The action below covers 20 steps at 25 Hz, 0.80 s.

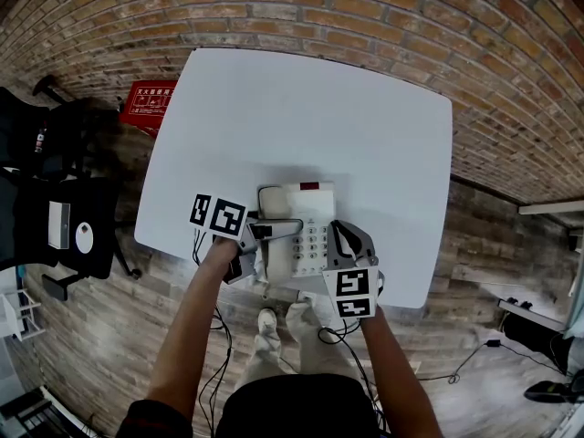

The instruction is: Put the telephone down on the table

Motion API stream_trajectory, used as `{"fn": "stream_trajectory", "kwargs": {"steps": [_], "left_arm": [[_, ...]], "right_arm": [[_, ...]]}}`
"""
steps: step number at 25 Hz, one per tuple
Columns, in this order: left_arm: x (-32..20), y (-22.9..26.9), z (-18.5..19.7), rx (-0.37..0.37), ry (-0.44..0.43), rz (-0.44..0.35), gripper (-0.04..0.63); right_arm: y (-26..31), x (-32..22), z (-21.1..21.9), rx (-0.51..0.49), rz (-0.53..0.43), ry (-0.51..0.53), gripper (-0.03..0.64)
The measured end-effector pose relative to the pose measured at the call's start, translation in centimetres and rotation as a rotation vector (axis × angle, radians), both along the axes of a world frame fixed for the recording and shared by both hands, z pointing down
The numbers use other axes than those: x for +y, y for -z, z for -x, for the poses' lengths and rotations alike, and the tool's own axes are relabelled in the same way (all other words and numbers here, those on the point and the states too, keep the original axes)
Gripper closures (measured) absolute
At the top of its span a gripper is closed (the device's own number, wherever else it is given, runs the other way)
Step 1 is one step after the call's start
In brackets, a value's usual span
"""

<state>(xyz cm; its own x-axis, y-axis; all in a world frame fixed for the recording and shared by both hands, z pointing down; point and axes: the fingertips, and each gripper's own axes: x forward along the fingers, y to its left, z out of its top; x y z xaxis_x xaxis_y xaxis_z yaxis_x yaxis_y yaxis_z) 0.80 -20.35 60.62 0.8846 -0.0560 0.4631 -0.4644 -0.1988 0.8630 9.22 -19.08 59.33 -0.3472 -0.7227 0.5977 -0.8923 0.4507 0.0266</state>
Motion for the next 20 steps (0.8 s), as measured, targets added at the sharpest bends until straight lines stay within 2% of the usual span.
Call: {"fn": "stream_trajectory", "kwargs": {"steps": [20], "left_arm": [[0.04, -0.17, 0.37, -0.049, 0.049, -0.03, 0.095]], "right_arm": [[0.06, -0.03, 0.39, 0.037, -0.019, 0.005, 0.592]]}}
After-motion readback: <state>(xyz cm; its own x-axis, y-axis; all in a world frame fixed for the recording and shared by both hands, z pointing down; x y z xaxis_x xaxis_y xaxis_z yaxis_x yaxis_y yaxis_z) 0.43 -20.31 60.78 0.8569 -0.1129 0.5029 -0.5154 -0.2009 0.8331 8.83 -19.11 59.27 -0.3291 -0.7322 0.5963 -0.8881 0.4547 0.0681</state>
